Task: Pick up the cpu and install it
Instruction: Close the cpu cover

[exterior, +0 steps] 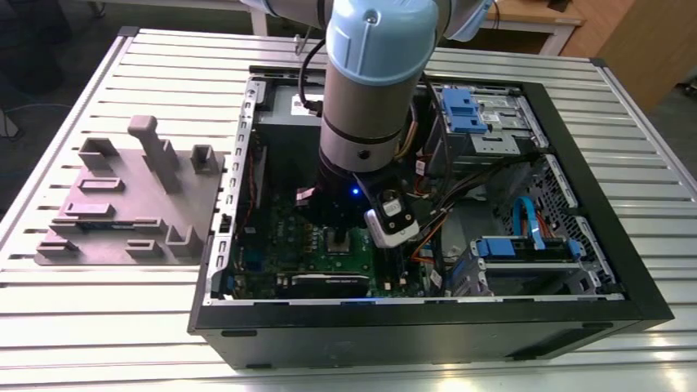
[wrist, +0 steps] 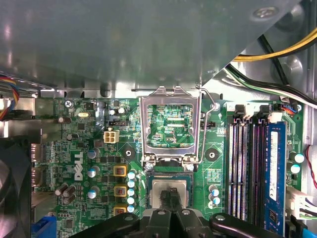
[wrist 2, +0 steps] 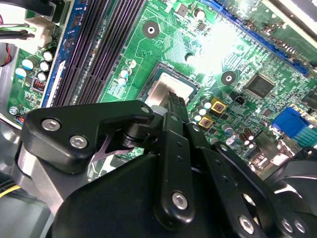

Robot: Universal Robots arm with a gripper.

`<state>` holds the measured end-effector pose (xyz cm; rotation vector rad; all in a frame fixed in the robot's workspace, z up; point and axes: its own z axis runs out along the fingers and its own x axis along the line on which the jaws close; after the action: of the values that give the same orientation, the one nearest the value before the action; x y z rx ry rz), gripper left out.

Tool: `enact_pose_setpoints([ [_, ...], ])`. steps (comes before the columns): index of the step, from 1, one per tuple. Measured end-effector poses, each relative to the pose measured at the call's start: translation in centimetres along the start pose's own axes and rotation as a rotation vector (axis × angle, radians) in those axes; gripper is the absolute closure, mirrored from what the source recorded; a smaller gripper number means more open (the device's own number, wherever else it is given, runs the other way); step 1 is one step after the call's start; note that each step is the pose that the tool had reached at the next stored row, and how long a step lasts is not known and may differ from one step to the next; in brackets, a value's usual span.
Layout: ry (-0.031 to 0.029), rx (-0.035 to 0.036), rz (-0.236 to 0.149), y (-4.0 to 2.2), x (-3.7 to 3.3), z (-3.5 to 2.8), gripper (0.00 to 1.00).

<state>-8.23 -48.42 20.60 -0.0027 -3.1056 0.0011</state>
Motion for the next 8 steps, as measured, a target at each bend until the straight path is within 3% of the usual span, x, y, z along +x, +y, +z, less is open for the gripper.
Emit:
enact_pose_setpoints([
  [4,0.0002,0.0005,0.0,-0.01,0.01,-0.18,0.89],
  [8,0.0,0.0001,0.0,0.0,0.04,-0.99,0.89],
])
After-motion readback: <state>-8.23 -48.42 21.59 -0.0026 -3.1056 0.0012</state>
